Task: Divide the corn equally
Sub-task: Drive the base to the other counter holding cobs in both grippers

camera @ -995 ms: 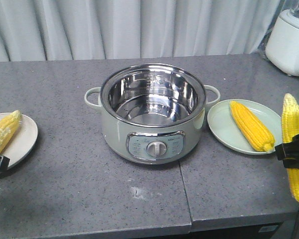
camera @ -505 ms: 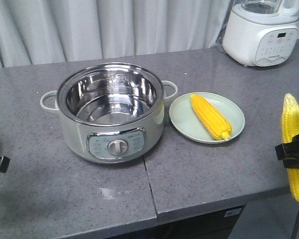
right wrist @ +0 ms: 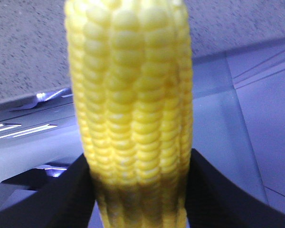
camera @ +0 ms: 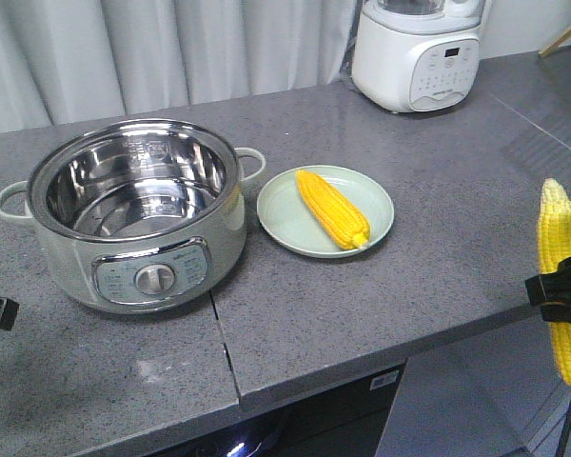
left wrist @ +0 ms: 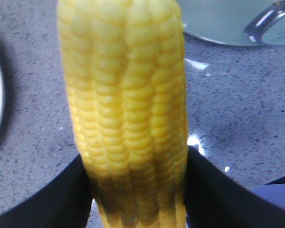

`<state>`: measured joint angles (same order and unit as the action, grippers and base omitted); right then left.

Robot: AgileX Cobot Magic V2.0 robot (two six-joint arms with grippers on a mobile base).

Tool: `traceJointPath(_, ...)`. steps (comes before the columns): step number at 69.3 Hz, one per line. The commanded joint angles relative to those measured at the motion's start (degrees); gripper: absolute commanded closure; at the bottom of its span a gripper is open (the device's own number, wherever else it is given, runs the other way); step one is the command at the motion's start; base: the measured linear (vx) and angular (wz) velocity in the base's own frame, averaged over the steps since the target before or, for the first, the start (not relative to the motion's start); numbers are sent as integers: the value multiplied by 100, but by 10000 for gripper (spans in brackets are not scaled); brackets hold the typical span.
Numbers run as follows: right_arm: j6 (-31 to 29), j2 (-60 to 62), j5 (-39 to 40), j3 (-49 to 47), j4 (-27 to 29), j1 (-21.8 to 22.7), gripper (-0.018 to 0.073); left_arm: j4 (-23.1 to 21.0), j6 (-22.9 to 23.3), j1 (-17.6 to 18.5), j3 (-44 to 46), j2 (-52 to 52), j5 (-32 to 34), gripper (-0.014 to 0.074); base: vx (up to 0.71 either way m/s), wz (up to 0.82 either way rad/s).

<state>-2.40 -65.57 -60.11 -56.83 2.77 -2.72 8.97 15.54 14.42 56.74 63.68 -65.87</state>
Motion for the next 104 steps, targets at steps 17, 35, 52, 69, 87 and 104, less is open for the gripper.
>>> traceJointPath(17,-25,120,213,-136,-15,48,316,52,17,-20,147,-73,184,379,-4,-24)
traceJointPath(35,-25,120,213,-136,-15,48,316,52,17,-20,147,-73,184,379,-4,-29)
traceJointPath(52,-25,120,213,-136,-15,48,316,52,17,-20,147,-73,184,379,-4,-28)
traceJointPath(69,-25,120,213,-136,-15,48,316,52,17,-20,147,-73,184,379,-2,-24)
traceJointPath(87,-25,120,213,-136,-15,48,316,52,17,-20,147,-73,184,379,-1,-22)
traceJointPath(104,-25,120,213,-136,-15,48,316,52,17,-20,147,-73,184,379,0,-25)
